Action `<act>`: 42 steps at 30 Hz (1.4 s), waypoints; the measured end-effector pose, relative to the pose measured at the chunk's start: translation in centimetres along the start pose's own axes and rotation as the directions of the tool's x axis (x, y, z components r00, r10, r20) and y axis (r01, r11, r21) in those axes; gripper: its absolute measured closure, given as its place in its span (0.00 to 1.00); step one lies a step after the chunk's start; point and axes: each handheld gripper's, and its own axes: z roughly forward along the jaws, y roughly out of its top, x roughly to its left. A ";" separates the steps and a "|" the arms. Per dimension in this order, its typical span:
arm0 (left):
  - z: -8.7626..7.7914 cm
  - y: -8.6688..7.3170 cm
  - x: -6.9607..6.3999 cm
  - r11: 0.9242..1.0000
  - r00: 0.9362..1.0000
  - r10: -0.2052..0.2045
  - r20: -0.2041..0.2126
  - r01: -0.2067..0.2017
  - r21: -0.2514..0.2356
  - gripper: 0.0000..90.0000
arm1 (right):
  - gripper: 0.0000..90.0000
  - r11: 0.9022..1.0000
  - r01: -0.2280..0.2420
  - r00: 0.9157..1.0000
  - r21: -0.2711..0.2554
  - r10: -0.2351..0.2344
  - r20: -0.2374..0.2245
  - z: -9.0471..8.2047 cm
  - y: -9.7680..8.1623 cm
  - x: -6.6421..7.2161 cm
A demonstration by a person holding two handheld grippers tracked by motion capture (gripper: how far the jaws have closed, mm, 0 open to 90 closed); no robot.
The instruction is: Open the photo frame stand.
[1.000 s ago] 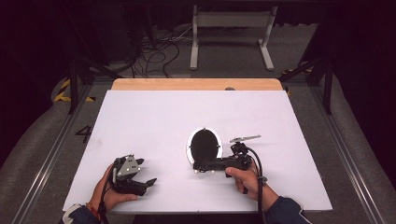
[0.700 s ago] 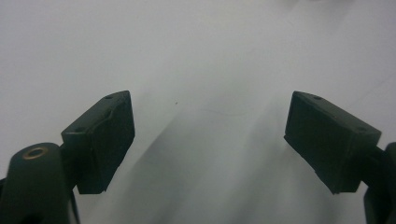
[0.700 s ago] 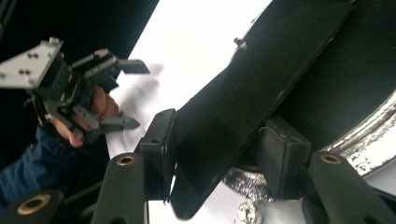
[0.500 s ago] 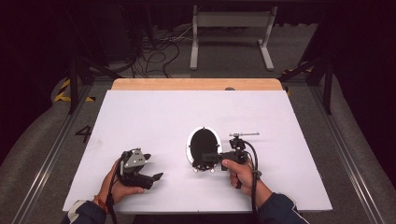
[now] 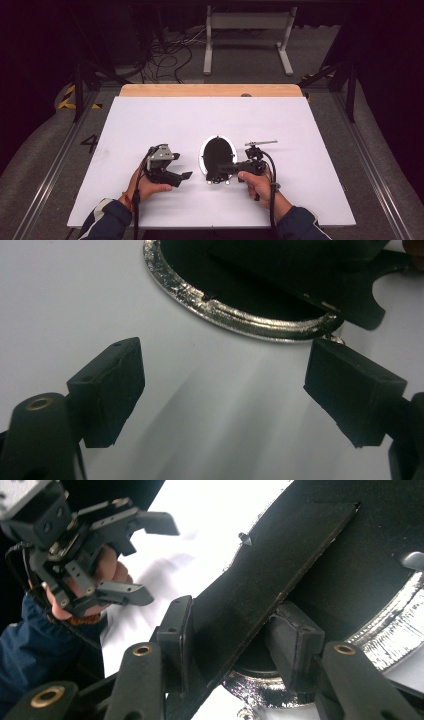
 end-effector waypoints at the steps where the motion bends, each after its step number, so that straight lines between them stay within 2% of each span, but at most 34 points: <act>1: 0.3 0.2 0.1 1.000 1.000 -0.002 0.006 0.002 0.001 0.19 | 0.62 1.000 0.015 1.000 0.001 -0.015 0.001 0.0 0.0 0.1; 4: 1.1 0.7 0.4 1.000 1.000 -0.013 0.018 0.014 -0.003 0.19 | 0.62 0.997 0.073 0.997 0.007 -0.073 0.008 -0.2 0.0 0.3; 5: 1.1 0.7 0.4 1.000 1.000 -0.013 0.018 0.014 -0.003 0.19 | 0.62 0.997 0.073 0.997 0.007 -0.073 0.008 -0.2 0.0 0.3; 7: 1.7 1.1 0.6 0.999 0.999 -0.030 0.036 0.031 -0.014 0.19 | 0.63 0.992 0.123 0.992 0.015 -0.123 0.017 -0.3 0.0 0.6; 9: 1.9 1.4 0.8 0.999 0.998 -0.033 0.052 0.035 -0.029 0.19 | 0.63 0.988 0.153 0.988 0.014 -0.153 0.020 -0.4 0.0 0.8; 12: 2.1 1.5 0.7 0.999 0.998 -0.034 0.059 0.036 -0.033 0.24 | 0.64 0.983 0.185 0.982 0.017 -0.185 0.026 -0.5 -0.1 1.0; 14: 2.2 1.8 0.7 0.998 0.996 -0.042 0.078 0.045 -0.035 0.29 | 0.63 0.973 0.230 0.972 0.020 -0.231 0.040 -0.6 -0.1 1.3; 16: 2.3 2.1 0.5 0.998 0.996 -0.043 0.083 0.047 -0.046 0.31 | 0.64 0.957 0.290 0.954 0.025 -0.291 0.068 -0.6 -0.2 1.7; 17: 2.3 2.3 0.5 0.998 0.996 -0.031 0.088 0.035 -0.048 0.31 | 0.64 0.950 0.310 0.947 0.028 -0.311 0.083 -0.7 -0.3 1.9; 18: 2.4 2.4 0.4 0.997 0.993 -0.050 0.102 0.056 -0.055 0.31 | 0.65 0.941 0.338 0.934 0.036 -0.340 0.109 -0.7 -0.3 2.1; 19: 2.4 2.4 0.4 0.997 0.993 -0.051 0.102 0.058 -0.059 0.31 | 0.65 0.934 0.354 0.925 0.046 -0.357 0.128 -0.7 -0.4 2.2; 20: 2.4 2.5 0.4 0.996 0.993 -0.059 0.101 0.065 -0.058 0.30 | 0.65 0.934 0.355 0.926 0.040 -0.357 0.123 -0.8 -0.4 2.2; 21: 2.5 2.4 0.4 0.995 0.991 -0.078 0.109 0.085 -0.057 0.31 | 0.65 0.938 0.346 0.930 0.034 -0.348 0.118 -0.8 -0.5 2.1; 22: 2.6 2.4 0.6 0.996 0.991 -0.067 0.117 0.073 -0.052 0.32 | 0.65 0.942 0.335 0.936 0.028 -0.336 0.110 -0.8 -0.5 1.9; 26: 3.1 2.2 1.0 0.991 0.982 -0.119 0.148 0.127 -0.044 0.32 | 0.65 0.955 0.296 0.951 0.012 -0.295 0.090 -0.7 -0.5 1.5; 28: 3.2 2.1 1.3 0.984 0.972 -0.155 0.175 0.167 -0.058 0.32 | 0.65 0.956 0.295 0.952 0.007 -0.294 0.085 -0.8 -0.5 1.3; 29: 3.1 2.0 1.5 0.983 0.970 -0.160 0.182 0.173 -0.061 0.32 | 0.65 0.956 0.295 0.952 0.005 -0.294 0.083 -0.8 -0.6 1.3; 30: 3.2 2.0 1.6 0.980 0.969 -0.183 0.166 0.194 -0.051 0.32 | 0.65 0.954 0.298 0.951 0.003 -0.298 0.085 -0.8 -0.6 1.4; 32: 3.4 1.8 2.0 0.979 0.970 -0.193 0.148 0.200 -0.035 0.28 | 0.65 0.945 0.326 0.941 0.004 -0.325 0.091 -0.8 -0.7 1.6; 33: 3.5 1.6 2.1 0.972 0.962 -0.224 0.158 0.231 -0.032 0.28 | 0.65 0.939 0.343 0.935 0.005 -0.342 0.093 -0.8 -0.7 1.8; 35: 3.8 1.6 2.1 0.977 0.962 -0.209 0.175 0.215 -0.012 0.28 | 0.65 0.933 0.361 0.928 0.008 -0.360 0.101 -0.8 -0.8 2.1; 39: 3.9 2.0 1.4 0.987 0.967 -0.156 0.200 0.162 -0.012 0.32 | 0.65 0.927 0.376 0.921 0.008 -0.375 0.105 -0.8 -0.8 2.2; 42: 3.9 2.2 1.3 0.984 0.964 -0.170 0.205 0.177 -0.018 0.37 | 0.65 0.923 0.384 0.916 0.015 -0.383 0.115 -0.9 -0.9 2.3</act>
